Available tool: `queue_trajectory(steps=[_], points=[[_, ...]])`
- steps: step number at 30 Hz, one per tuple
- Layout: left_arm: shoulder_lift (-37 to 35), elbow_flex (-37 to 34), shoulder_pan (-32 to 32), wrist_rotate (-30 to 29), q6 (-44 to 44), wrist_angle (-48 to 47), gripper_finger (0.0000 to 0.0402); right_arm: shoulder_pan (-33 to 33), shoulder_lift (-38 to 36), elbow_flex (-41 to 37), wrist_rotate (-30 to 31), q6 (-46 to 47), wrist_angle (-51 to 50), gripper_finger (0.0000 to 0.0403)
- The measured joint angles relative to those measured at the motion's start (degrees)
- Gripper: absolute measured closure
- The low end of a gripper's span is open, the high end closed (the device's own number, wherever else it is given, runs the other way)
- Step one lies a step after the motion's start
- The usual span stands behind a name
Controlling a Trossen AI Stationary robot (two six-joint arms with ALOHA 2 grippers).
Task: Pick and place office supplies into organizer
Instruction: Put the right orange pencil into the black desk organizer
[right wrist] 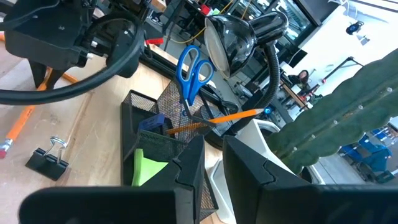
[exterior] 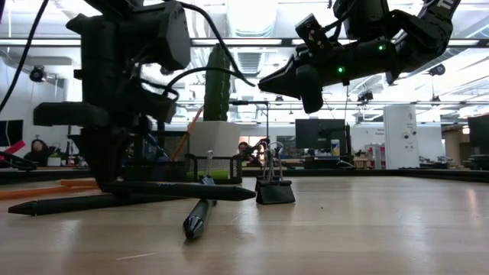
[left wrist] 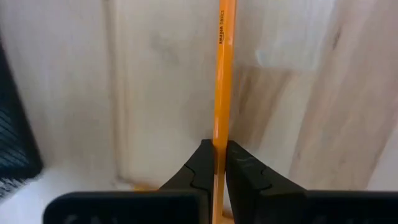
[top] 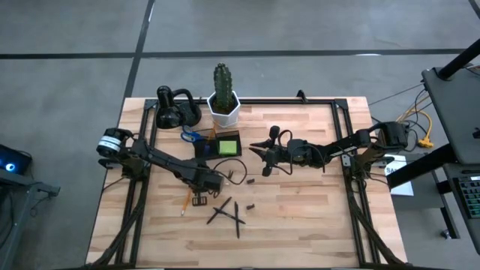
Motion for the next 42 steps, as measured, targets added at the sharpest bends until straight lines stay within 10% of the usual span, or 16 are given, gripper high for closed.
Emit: queue_trajectory(steps=[19,42], points=[[-4.4,1.7,-0.5,0.0,-0.5,-1.5,0.0397,0.0,0.0,0.0,0.0,0.0,0.0,0.0355],[-13.7,3.6,-2.0,-34.5,-3.5,5.2,0.0397,0.0,0.0,0.0,0.0,0.0,0.0,0.0355]])
